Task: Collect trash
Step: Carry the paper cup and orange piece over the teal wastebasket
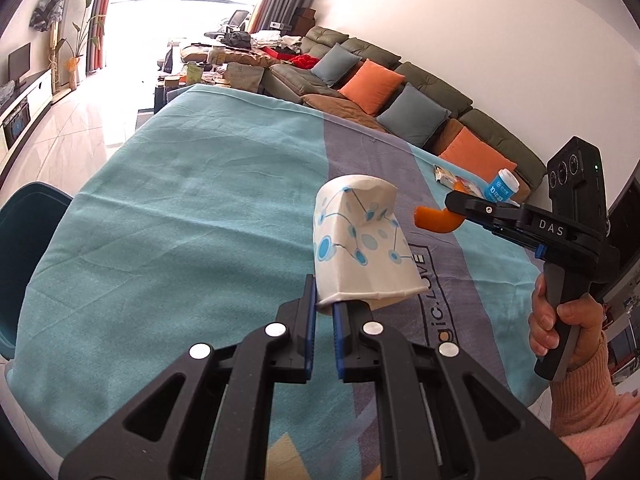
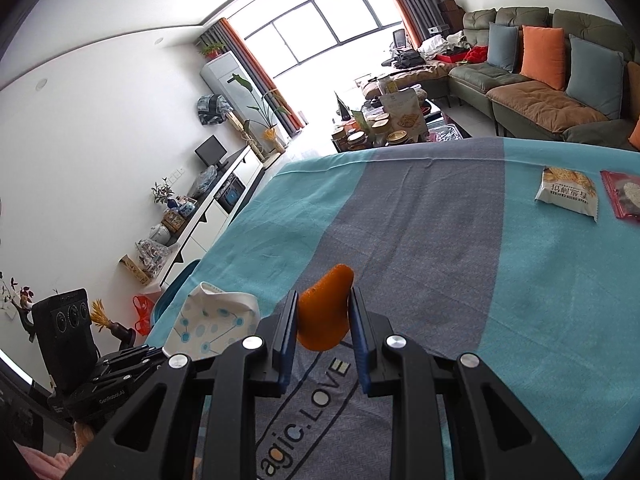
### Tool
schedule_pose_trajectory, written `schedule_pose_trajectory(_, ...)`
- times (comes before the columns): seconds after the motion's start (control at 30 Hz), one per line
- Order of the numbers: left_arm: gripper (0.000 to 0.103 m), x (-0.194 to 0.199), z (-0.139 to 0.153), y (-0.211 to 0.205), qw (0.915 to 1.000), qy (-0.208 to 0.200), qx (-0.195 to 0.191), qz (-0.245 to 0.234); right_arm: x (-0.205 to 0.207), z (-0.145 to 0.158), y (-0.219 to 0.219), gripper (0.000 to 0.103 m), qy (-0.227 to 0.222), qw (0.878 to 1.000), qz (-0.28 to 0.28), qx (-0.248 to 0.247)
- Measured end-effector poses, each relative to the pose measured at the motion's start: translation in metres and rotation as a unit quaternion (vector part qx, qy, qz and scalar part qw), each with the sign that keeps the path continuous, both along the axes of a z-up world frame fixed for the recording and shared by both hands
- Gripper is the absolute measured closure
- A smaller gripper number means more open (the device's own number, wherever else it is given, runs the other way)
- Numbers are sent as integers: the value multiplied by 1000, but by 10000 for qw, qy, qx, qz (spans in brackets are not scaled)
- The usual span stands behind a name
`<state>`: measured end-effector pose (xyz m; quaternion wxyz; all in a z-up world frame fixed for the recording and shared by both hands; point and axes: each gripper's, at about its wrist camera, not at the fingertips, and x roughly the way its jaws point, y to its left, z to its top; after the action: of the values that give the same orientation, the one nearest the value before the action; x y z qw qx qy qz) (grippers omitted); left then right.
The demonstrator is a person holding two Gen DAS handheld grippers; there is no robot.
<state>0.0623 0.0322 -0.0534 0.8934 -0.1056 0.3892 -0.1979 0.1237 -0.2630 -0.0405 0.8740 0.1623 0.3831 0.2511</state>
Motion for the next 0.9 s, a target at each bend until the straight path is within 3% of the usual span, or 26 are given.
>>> schedule_pose_trajectory(0.9, 95, -18, 3, 59, 9976, -53, -98, 679, -4, 0, 57, 80, -91, 9981, 606, 54)
